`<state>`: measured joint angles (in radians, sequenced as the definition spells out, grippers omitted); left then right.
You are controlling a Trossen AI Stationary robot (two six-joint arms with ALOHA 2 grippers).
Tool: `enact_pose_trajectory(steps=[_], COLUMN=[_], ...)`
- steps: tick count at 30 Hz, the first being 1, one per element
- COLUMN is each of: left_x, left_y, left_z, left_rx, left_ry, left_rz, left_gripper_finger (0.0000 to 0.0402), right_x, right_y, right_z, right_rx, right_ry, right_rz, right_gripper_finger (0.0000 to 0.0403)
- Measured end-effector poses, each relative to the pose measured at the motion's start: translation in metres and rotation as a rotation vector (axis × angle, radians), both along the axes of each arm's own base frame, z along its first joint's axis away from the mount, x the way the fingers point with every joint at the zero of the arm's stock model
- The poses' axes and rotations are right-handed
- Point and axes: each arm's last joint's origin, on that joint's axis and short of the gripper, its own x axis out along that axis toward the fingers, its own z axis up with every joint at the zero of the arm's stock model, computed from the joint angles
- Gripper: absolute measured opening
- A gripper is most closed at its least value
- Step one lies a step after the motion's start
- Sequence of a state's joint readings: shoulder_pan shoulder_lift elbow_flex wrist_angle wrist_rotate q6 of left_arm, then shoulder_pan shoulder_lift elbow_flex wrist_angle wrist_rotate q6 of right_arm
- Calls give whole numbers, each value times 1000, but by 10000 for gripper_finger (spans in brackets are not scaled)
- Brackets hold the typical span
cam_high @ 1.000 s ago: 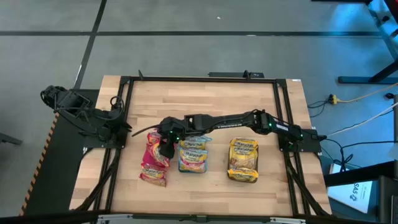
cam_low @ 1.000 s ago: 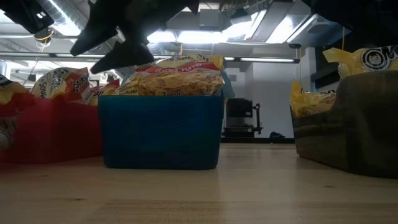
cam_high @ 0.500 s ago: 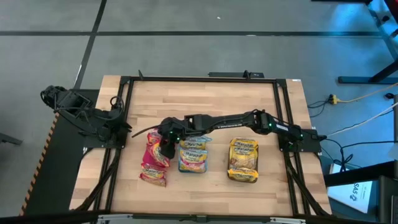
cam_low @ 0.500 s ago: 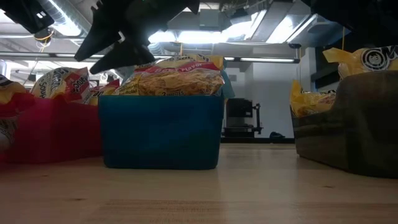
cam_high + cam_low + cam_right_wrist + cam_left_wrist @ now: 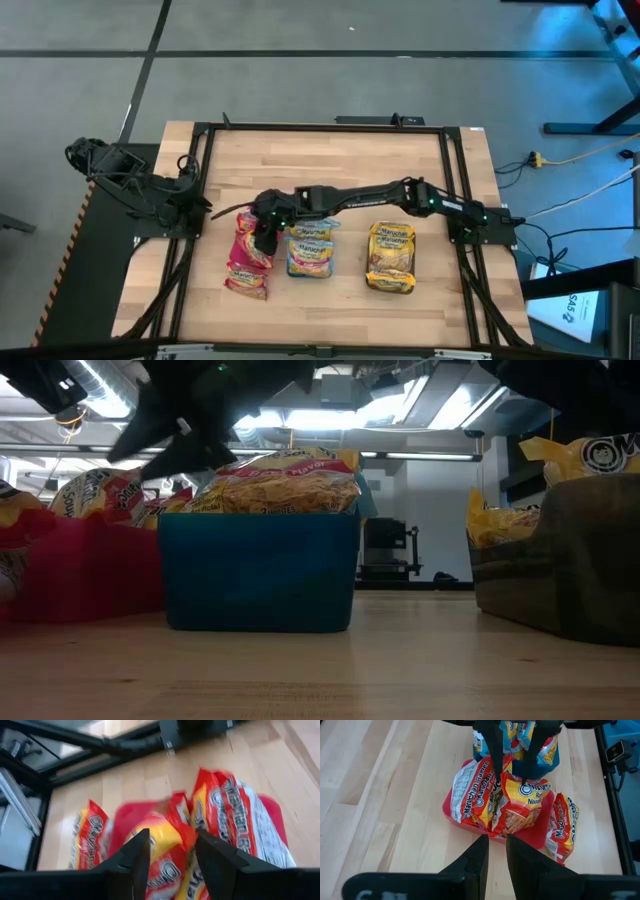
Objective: Sort Maruchan noodles
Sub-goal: Adjust the red noodle packs in the red bin
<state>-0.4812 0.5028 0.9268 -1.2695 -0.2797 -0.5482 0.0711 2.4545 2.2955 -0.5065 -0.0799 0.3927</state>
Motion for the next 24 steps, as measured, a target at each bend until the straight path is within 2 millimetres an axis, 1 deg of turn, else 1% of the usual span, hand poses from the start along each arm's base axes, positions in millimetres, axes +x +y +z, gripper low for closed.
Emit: enact_pose_trajectory(steps=[5,8,12,21,24], left_x=[0,0,0,0,0], left_y=[0,0,0,0,0], left_z=[0,0,0,0,0], left_rx=[-1,-1,-1,0,0], left_ry=[-2,-2,-2,-2,-2], left_rz=[0,0,-1,-1,-1], left_gripper_finger=[61,61,61,61,61], right_x=[-1,-1,-1,0,0], right_y=[0,0,1,0,1], right_z=[-3,-3,-3,-2,-2], right_rx=[1,5,36,42,39], right_ry=[21,23,28,13,10], right_rz=[-3,2,17,19,21], right_gripper_finger=[154,143,105,15,4])
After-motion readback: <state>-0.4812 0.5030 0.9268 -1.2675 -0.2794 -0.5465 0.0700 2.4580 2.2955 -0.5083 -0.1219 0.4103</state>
